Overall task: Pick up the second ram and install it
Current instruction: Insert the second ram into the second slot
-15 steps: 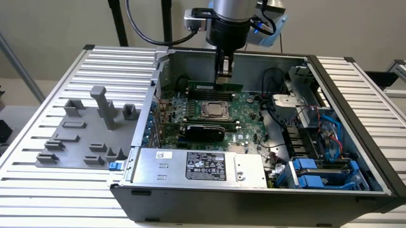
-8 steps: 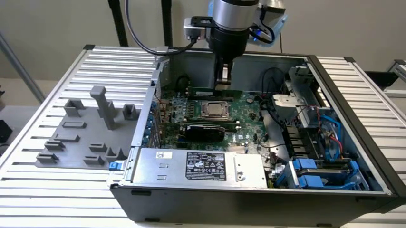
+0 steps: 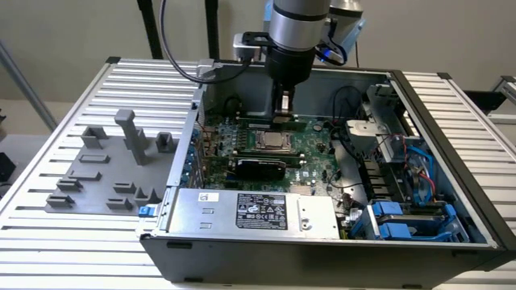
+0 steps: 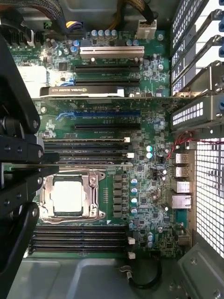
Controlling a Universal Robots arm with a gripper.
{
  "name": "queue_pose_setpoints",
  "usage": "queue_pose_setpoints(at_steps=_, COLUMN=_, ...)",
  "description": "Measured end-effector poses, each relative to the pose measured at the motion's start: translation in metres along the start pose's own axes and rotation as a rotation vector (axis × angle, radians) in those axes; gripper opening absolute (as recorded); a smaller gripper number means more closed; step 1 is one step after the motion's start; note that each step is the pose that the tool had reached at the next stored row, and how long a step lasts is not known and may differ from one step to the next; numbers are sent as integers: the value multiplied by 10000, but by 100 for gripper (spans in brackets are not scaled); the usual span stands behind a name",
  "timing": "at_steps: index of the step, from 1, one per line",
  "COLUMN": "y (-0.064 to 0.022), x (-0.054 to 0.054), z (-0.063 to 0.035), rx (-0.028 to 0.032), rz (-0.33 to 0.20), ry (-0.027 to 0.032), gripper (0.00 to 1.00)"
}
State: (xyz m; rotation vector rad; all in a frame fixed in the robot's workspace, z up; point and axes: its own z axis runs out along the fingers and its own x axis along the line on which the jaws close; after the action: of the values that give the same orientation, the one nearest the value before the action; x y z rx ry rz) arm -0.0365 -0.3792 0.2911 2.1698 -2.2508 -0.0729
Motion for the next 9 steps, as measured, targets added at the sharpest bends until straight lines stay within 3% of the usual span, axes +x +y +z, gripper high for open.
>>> queue_pose_setpoints(at_steps=9, y=-8, x=15, z=163, rx=0, rz=-14, ry=-1, gripper=0)
